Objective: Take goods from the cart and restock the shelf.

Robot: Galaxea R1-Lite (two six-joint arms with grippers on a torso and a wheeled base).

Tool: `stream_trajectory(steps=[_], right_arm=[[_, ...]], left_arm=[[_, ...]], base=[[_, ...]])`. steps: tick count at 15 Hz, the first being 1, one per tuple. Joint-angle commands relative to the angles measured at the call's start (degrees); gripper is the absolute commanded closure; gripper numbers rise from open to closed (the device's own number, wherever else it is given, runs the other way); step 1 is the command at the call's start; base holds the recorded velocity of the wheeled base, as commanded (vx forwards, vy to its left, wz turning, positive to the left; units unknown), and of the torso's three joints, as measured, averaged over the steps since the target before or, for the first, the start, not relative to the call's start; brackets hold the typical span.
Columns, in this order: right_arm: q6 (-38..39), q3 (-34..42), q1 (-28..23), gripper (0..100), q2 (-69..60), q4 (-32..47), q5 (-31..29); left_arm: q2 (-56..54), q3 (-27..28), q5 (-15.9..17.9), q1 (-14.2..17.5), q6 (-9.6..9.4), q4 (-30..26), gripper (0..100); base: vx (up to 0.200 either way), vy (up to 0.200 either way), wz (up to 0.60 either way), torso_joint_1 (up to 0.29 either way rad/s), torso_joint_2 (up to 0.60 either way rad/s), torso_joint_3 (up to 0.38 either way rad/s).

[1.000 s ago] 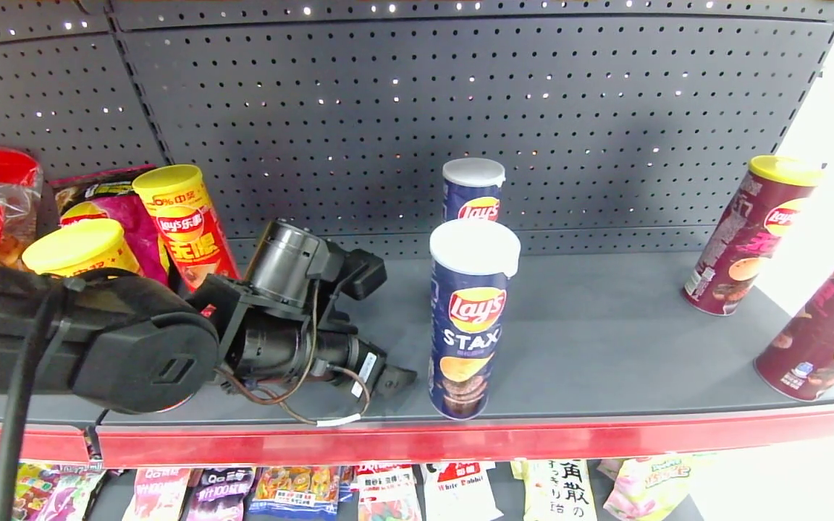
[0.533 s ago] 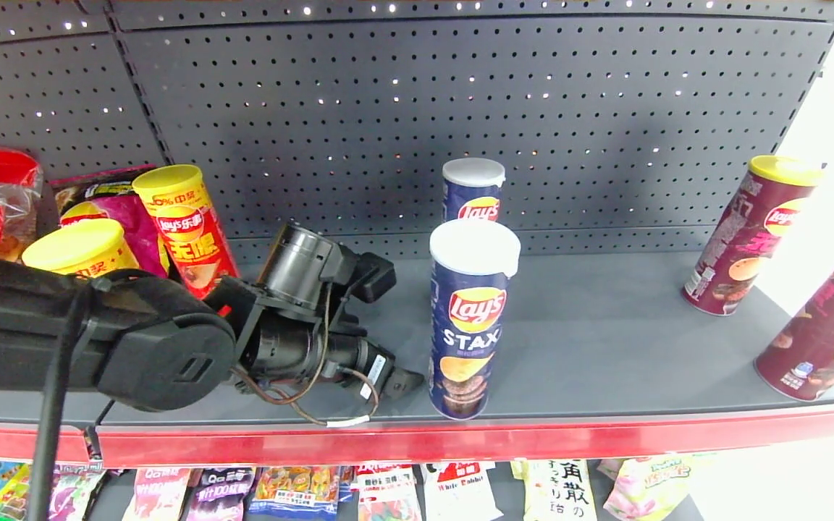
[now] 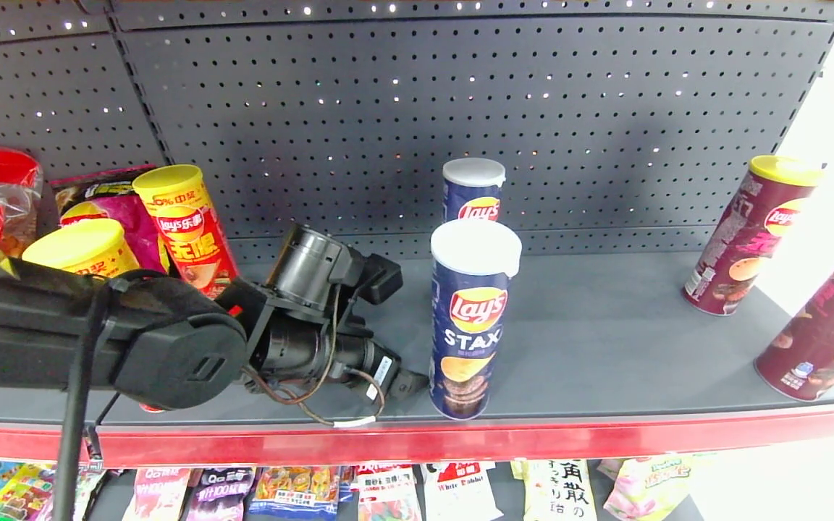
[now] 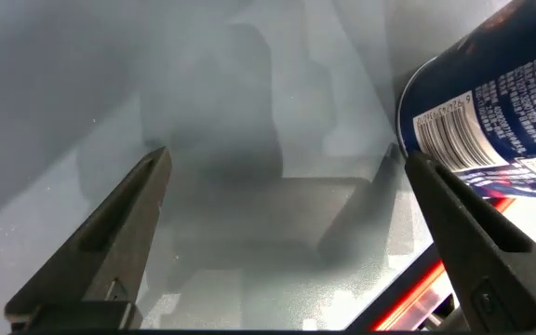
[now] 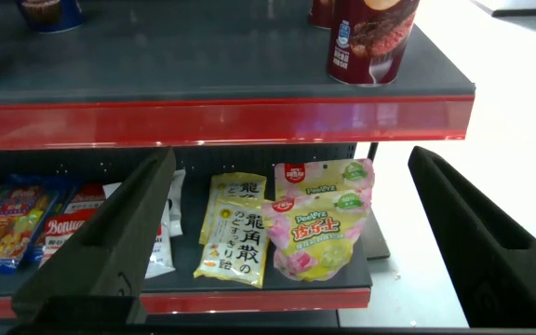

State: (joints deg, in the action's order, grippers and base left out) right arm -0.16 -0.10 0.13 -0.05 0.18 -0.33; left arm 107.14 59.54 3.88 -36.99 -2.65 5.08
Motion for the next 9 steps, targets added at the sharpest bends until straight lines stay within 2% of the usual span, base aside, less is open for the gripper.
stream_trajectory(steps=[1, 9], right_arm=[[0.0, 0.0, 0.0, 0, 0.0, 0.0, 0.0], [0.0, 0.0, 0.0, 0, 0.0, 0.0, 0.0]], left_arm=[[0.3, 0.6, 0.0, -0.4, 0.01, 0.0, 0], [0.9, 1.5, -0.1, -0.5, 0.01, -0.1, 0]], base=[[0.0, 0.0, 0.0, 0.0, 0.0, 0.0], [0.0, 0.0, 0.0, 0.0, 0.0, 0.0]])
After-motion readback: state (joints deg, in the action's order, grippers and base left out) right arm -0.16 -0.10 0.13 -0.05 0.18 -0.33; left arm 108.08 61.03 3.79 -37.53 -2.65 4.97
